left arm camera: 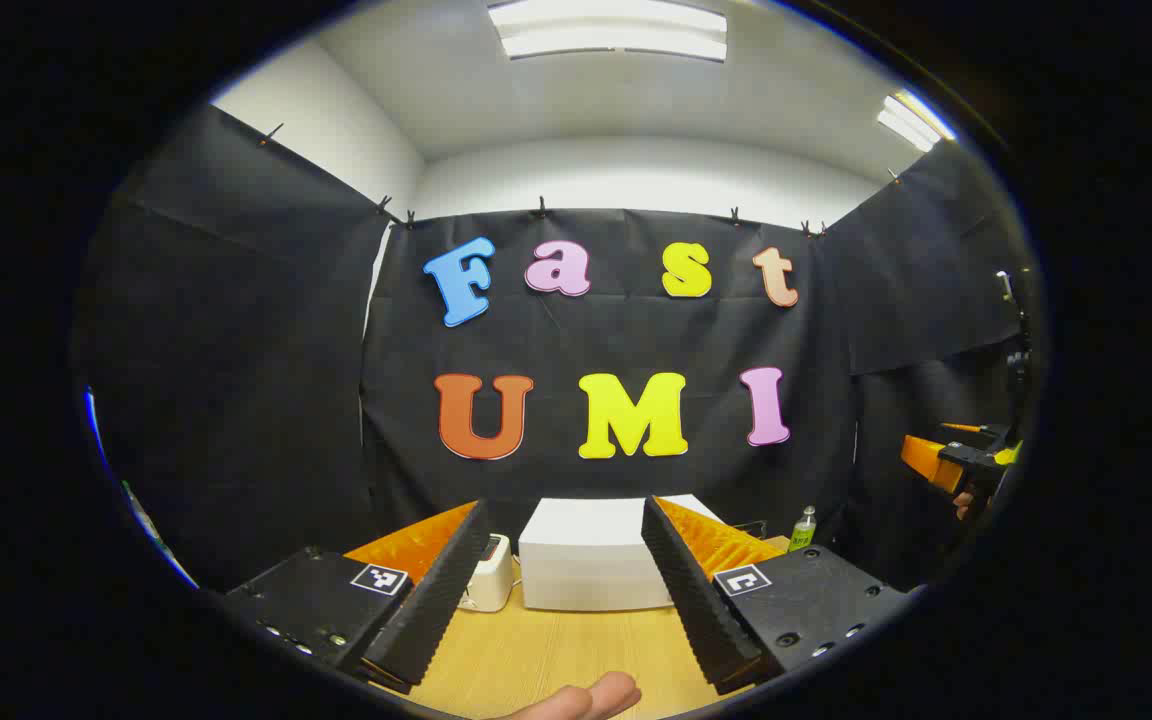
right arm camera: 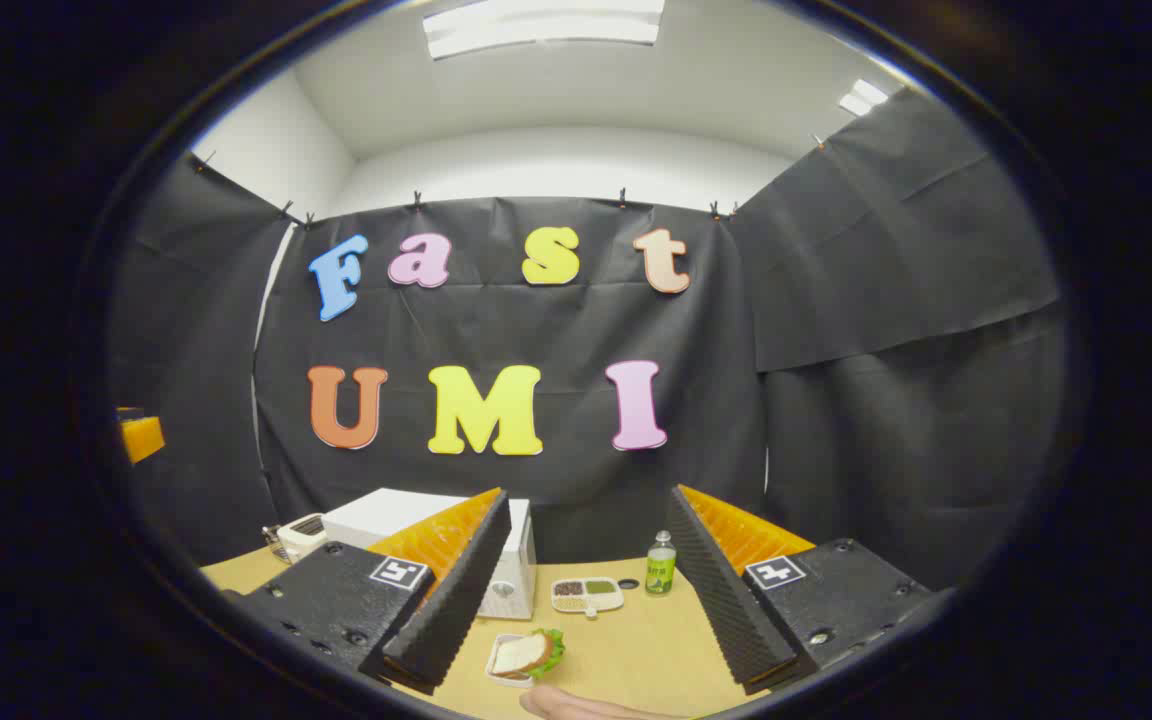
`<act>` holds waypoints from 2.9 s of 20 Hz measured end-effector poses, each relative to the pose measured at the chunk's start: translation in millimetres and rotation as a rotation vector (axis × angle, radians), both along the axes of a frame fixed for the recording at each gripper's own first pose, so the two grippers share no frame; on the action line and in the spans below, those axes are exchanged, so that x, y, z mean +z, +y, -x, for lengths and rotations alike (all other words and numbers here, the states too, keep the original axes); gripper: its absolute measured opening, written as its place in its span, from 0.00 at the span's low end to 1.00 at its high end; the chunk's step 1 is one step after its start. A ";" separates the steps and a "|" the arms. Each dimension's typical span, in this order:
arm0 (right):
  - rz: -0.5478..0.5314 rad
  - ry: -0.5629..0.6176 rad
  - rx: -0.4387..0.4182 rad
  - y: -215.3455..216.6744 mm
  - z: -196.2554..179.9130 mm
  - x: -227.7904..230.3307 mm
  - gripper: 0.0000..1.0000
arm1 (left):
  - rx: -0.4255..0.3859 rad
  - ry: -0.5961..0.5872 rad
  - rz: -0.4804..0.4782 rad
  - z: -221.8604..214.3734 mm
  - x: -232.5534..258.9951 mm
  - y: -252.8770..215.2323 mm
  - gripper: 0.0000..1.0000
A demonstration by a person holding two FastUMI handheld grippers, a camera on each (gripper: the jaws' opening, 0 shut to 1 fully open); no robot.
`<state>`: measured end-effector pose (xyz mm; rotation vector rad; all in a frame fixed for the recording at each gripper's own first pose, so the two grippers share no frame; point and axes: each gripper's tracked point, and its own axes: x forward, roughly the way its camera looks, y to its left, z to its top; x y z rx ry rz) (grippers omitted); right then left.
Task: Open the microwave oven with the left hand, put the food in, and close the microwave oven.
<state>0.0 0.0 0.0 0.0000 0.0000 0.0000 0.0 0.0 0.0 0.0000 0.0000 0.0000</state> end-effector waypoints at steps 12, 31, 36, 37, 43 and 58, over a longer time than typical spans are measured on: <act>-0.014 -0.032 -0.002 -10.0 5.5 3.5 0.93 | 0.053 -0.025 0.049 -14.5 6.4 4.4 0.95; -0.039 -0.025 0.023 -46.5 -0.3 -19.7 1.00 | -0.065 0.099 0.171 -177.4 -119.6 -113.3 0.95; -0.034 -0.029 0.045 -56.1 -2.3 -31.1 1.00 | -0.112 0.173 0.157 -213.7 -182.7 -152.6 0.95; -0.038 -0.030 0.046 -60.8 -2.3 -34.1 0.93 | -0.111 0.189 0.138 -221.9 -196.9 -159.5 0.95; -0.033 0.009 0.037 -82.6 -13.7 -59.5 1.00 | -0.134 0.264 0.087 -261.6 -280.3 -206.0 0.94; 0.000 0.117 -0.037 -134.2 -29.1 -114.3 0.93 | -0.110 0.334 -0.076 -306.8 -374.5 -213.4 0.66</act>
